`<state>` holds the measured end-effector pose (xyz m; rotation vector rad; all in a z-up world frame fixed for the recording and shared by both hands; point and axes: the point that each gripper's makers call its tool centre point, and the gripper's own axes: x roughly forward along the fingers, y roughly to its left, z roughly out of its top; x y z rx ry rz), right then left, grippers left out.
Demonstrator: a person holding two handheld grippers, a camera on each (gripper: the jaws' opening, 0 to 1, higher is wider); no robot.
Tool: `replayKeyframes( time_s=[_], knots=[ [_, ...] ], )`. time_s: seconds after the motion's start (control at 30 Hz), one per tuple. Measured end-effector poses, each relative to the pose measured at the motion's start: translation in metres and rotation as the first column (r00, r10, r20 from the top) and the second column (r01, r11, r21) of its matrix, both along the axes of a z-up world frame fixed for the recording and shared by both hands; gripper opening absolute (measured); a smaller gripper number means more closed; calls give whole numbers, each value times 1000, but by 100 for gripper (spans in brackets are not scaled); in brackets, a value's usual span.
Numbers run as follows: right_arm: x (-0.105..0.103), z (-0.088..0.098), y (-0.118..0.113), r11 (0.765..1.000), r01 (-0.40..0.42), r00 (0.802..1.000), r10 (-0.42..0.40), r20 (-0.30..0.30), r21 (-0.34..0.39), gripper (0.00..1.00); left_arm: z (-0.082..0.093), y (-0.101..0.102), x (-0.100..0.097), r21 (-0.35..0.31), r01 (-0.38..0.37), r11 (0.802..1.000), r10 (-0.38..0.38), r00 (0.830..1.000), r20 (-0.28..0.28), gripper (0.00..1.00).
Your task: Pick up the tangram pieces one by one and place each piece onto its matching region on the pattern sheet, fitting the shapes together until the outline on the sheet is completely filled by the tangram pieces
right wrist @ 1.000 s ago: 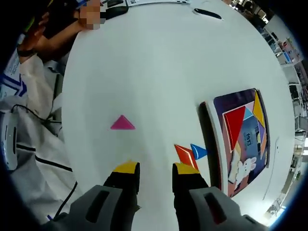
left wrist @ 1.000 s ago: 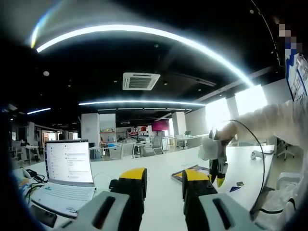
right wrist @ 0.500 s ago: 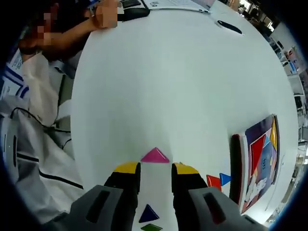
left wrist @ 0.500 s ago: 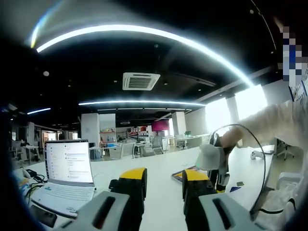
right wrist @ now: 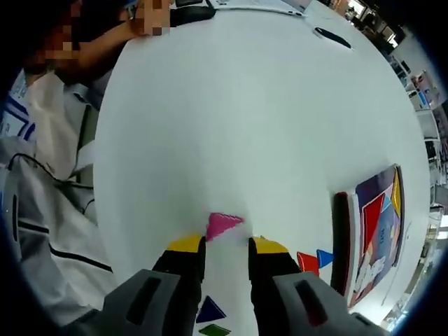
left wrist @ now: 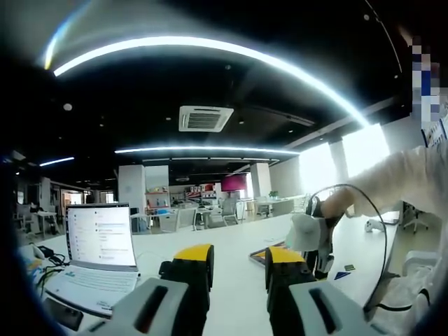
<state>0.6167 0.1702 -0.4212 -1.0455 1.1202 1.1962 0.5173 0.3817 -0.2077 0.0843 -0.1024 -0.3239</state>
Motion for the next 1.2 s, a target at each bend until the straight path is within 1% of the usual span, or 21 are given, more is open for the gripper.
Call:
replayKeyframes(
  time_s=[0.1,0.17,0.2,0.23,0.27,0.3,0.33,0.37,0.4,0.47,0.5,0.57,0.67,0.8,0.87,0.97,1.03,1.2],
  knots=[
    [6,1,-3,1000,21,1000,-21,3,4,26,0,-1,1,1,2,1000,-2,1000,-1,31],
    [5,2,0,999,32,999,-31,-11,23,26,0,-1,0,1,4,1000,-4,1000,-1,31],
    [3,3,4,998,40,999,-38,-27,42,26,0,-1,0,2,4,1000,-4,1000,-1,31],
    [-4,4,11,995,63,996,-58,-65,75,25,0,-1,0,2,3,1000,-3,1000,-1,31],
    [-9,5,16,990,105,990,-96,-100,93,25,0,0,0,1,2,1000,-2,1000,0,31],
    [-9,5,17,987,133,987,-124,-104,88,25,1,0,0,-1,2,1000,-2,1000,1,31],
    [-8,3,18,990,117,990,-109,-87,83,25,1,0,0,-1,1,1000,-1,1000,1,31],
    [-5,1,16,993,102,994,-98,-57,64,25,0,0,0,0,1,1000,-1,1000,0,31],
    [-3,1,18,993,99,995,-96,-41,62,22,0,1,0,0,1,1000,-1,1000,-1,31],
    [-3,1,16,981,188,981,-185,-50,45,21,0,0,0,-2,3,1000,-3,1000,0,31],
    [-1,1,17,977,210,977,-208,-54,42,21,0,0,-1,-2,4,1000,-4,1000,1,31],
    [-1,0,18,976,214,976,-212,-48,38,21,1,1,-1,-5,4,1000,-4,1000,4,31],
    [-4,-1,18,980,196,980,-195,-24,27,21,0,3,-1,-5,-2,1000,2,1000,1,31],
    [-2,-1,19,971,238,971,-238,-11,8,21,0,2,-1,-6,-2,1000,2,1000,2,31],
    [-3,-1,19,973,230,973,-230,-3,4,21,0,1,-1,-4,1,1000,-1,1000,1,31],
    [-6,-1,22,972,233,973,-233,1,16,19,1,0,-1,-4,4,1000,-4,1000,3,31],
    [-7,-1,23,976,215,977,-215,4,21,19,0,1,0,-3,2,1000,-2,1000,0,31],
    [-7,-1,22,973,230,973,-230,-1,18,18,1,2,-1,-5,0,1000,0,1000,2,31]
  ],
)
